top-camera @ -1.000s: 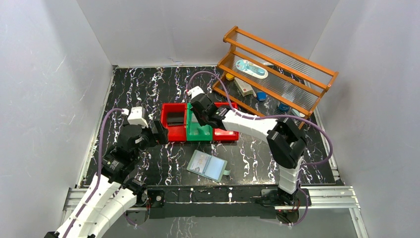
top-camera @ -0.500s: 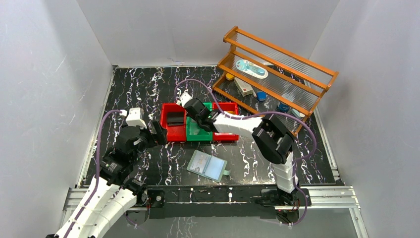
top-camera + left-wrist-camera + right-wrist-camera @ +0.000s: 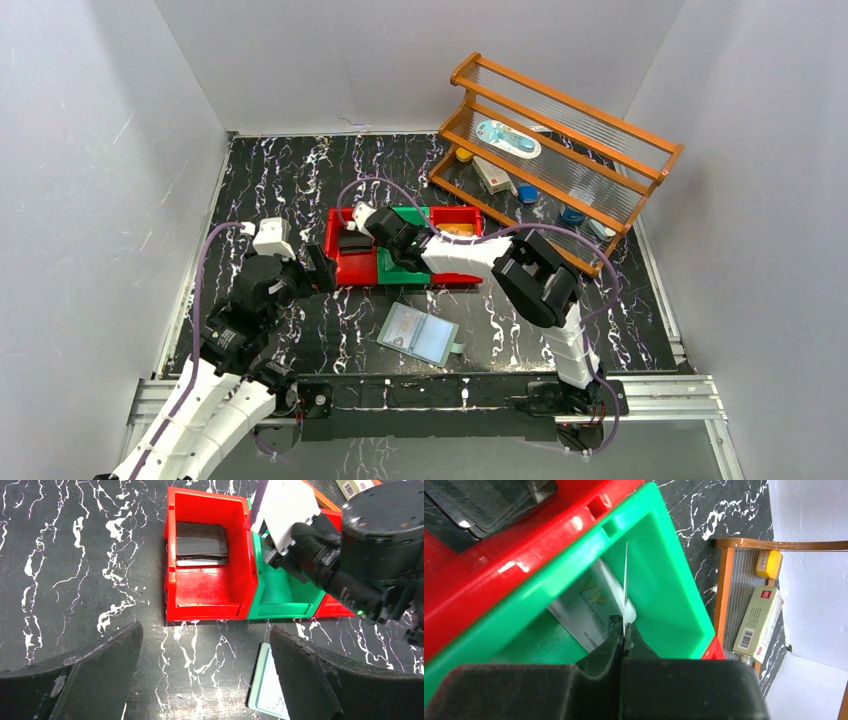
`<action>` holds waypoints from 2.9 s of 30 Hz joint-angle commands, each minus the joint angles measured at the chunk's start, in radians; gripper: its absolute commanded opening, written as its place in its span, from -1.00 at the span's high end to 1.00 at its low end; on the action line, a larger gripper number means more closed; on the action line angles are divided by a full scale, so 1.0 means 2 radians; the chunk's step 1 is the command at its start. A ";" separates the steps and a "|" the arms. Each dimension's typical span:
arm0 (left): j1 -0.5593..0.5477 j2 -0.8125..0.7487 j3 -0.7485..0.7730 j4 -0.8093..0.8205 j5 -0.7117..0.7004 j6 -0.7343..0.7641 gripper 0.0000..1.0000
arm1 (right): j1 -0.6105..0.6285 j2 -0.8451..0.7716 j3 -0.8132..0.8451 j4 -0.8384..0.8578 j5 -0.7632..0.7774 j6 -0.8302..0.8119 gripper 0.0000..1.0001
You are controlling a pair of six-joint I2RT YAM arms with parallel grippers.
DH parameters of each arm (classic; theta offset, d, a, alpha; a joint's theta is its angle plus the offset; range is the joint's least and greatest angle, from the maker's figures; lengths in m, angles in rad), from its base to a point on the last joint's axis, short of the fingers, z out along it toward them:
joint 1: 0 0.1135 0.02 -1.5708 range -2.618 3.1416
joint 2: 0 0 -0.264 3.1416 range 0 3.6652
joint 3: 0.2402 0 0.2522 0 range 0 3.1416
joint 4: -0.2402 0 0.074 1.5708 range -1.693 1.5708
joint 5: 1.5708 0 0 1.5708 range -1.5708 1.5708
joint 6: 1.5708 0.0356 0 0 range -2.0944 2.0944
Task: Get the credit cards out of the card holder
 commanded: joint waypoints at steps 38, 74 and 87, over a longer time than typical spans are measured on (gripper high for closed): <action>0.002 -0.007 -0.004 -0.006 -0.007 0.003 -0.97 | -0.003 -0.208 -0.093 -0.074 -0.085 0.375 -0.16; 0.002 0.156 0.009 0.025 0.224 0.052 -0.76 | 0.113 -0.291 -0.420 0.110 -0.164 0.925 0.06; -0.005 0.240 0.001 0.054 0.362 0.057 -0.51 | 0.091 -0.268 -0.484 0.156 -0.189 0.892 0.19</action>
